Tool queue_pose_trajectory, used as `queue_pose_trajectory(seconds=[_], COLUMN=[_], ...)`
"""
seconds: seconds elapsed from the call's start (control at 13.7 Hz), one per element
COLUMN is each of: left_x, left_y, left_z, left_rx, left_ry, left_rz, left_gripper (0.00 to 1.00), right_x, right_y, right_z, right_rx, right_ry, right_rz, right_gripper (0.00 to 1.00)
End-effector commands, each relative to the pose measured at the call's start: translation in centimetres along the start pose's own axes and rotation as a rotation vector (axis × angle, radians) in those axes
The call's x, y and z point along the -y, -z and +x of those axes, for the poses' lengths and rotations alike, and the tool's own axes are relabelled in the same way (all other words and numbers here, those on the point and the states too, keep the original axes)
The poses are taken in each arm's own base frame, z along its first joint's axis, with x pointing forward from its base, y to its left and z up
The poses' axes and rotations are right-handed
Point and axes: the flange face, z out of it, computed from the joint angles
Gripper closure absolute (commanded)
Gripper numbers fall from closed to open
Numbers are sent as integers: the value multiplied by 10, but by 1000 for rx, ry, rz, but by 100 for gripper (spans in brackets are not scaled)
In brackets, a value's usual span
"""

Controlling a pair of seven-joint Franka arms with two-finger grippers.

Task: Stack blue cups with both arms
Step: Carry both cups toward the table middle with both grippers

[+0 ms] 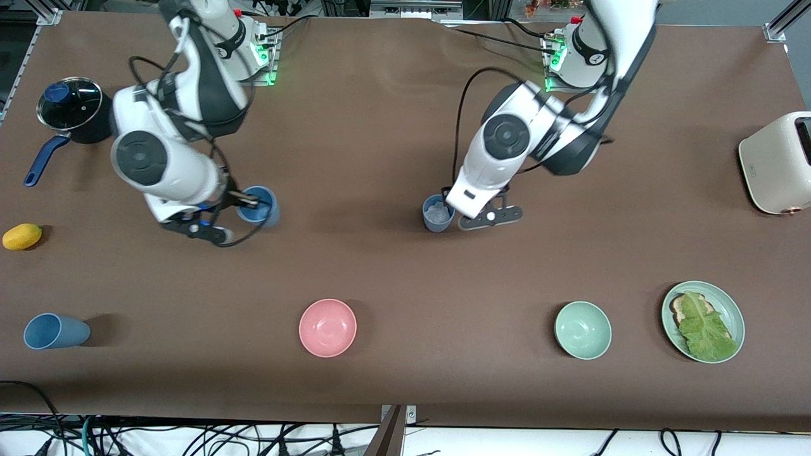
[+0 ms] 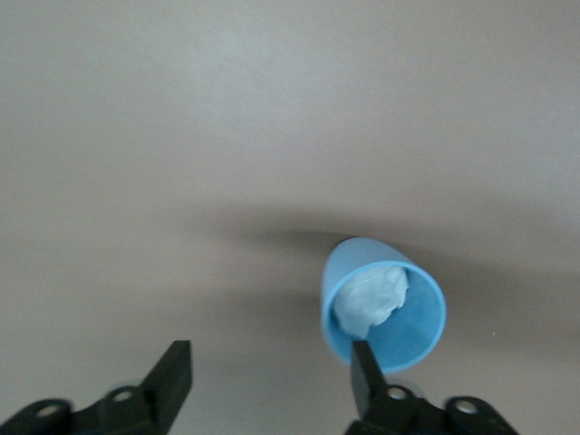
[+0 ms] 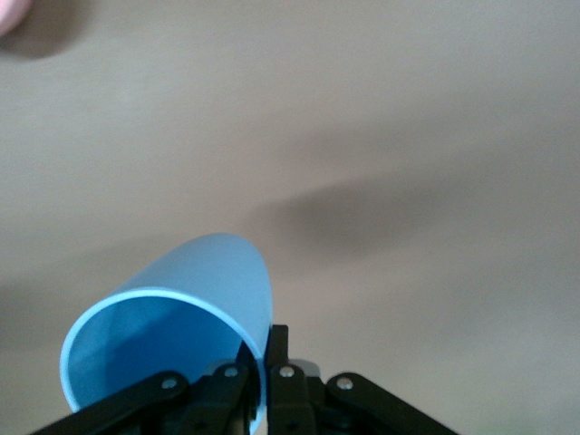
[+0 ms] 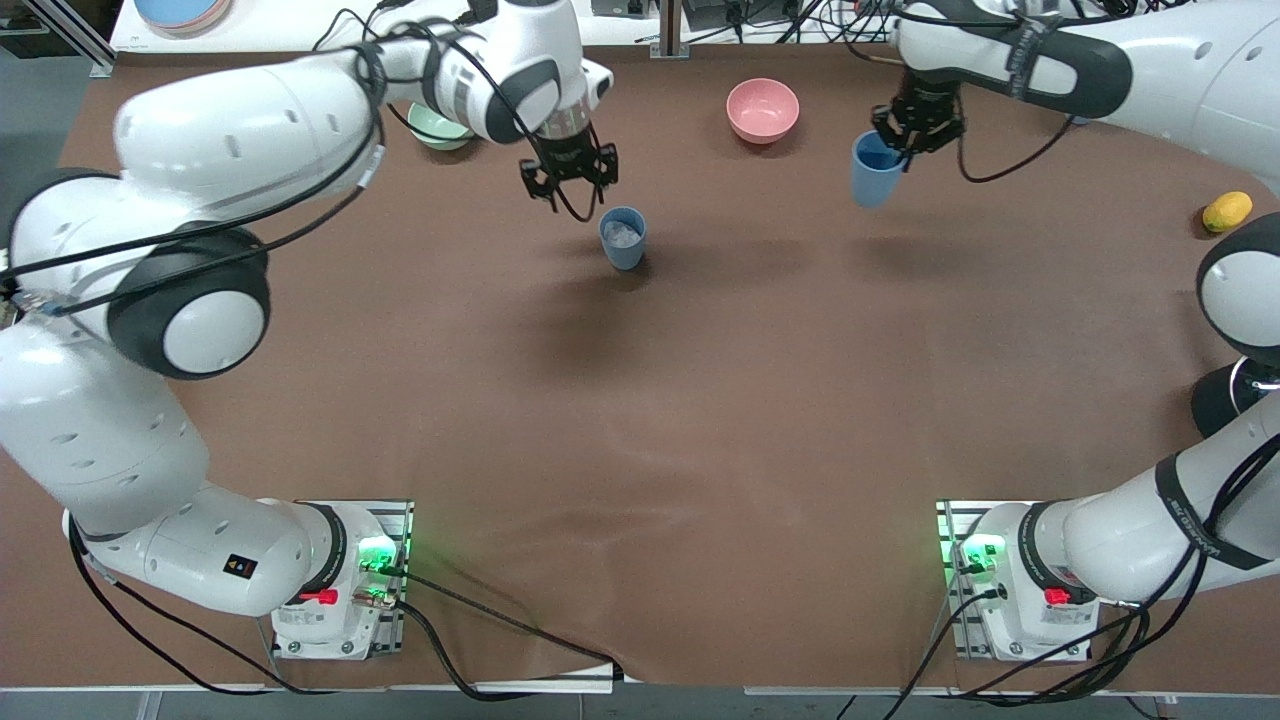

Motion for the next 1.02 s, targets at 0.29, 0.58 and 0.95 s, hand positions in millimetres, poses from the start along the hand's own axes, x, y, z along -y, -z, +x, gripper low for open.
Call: queue_pose_trajectory(seconds=[0.29, 0.58, 0.95], left_x=[131, 194, 268], left_y=[106, 150, 185], left_z=[27, 23, 18], left_rx=[12, 0, -13], left_ry=[-248, -345, -498], left_rz=[54, 65, 18], left_gripper=[0, 0, 0], right_x=[165, 235, 282], right_y=[14, 8, -6], right_z=[-62, -103, -132], right_rx=[31, 26, -3], right_ry=[-231, -324, -393], right_rz=[69, 139, 238], right_gripper=[100, 100, 100])
